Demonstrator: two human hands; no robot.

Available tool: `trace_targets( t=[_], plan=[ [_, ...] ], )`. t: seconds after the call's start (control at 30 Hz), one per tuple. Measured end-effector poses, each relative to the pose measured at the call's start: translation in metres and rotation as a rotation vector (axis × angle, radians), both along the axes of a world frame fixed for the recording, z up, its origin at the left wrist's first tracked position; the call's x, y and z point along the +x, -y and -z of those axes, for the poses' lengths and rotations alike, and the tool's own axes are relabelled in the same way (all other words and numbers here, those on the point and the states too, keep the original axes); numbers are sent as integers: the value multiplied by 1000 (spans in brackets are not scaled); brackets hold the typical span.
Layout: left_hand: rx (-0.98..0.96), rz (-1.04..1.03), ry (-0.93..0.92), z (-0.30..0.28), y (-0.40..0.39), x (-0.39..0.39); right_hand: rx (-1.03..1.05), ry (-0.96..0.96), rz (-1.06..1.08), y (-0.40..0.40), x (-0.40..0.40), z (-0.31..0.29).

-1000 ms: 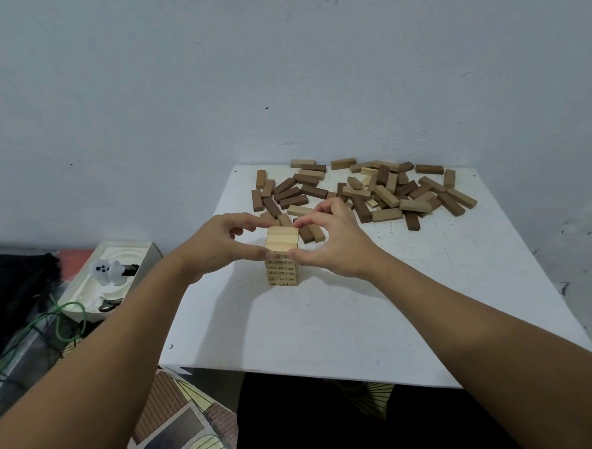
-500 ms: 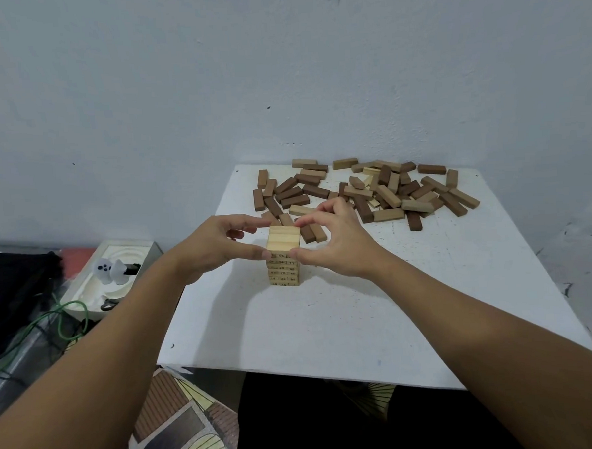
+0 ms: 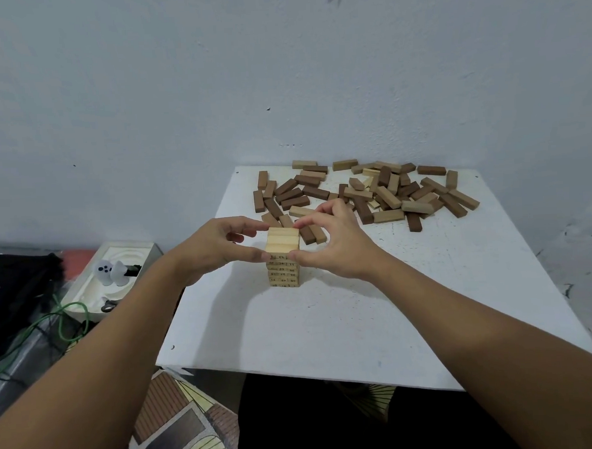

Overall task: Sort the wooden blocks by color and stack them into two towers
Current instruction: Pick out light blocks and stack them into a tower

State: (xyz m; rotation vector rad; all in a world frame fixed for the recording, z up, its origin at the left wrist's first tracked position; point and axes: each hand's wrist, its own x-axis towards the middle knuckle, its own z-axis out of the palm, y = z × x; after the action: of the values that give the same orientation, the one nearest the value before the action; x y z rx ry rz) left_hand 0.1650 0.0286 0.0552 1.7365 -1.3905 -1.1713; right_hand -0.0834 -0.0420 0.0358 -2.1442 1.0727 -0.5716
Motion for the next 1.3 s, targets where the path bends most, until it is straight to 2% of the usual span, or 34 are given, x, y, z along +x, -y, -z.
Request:
trace_targets(
  t=[0.13, 0.27, 0.5, 0.57, 0.73, 1.07, 1.2, 1.3],
  plan=[
    [38, 20, -8, -5, -4, 6, 12, 70, 19, 2, -5, 1],
    [-46, -66, -105, -18, 0, 13, 39, 181, 81, 10, -14, 3],
    [-98, -56, 54, -39, 20, -1, 36, 222, 111, 16, -18, 7],
    [-104, -77, 81, -39, 22, -5, 11, 170, 148, 19, -18, 13],
    [-145, -166, 92, -29, 21, -8, -98, -202, 96, 30, -17, 31],
    [-110, -206, 41, -11, 24, -6, -281, -532, 54, 42, 27, 41],
    [-117, -209, 24, -10, 29, -6, -316, -511, 109, 44, 32, 48],
    [-122, -204, 28, -7, 30, -4, -232, -268, 214, 51, 32, 39]
  ],
)
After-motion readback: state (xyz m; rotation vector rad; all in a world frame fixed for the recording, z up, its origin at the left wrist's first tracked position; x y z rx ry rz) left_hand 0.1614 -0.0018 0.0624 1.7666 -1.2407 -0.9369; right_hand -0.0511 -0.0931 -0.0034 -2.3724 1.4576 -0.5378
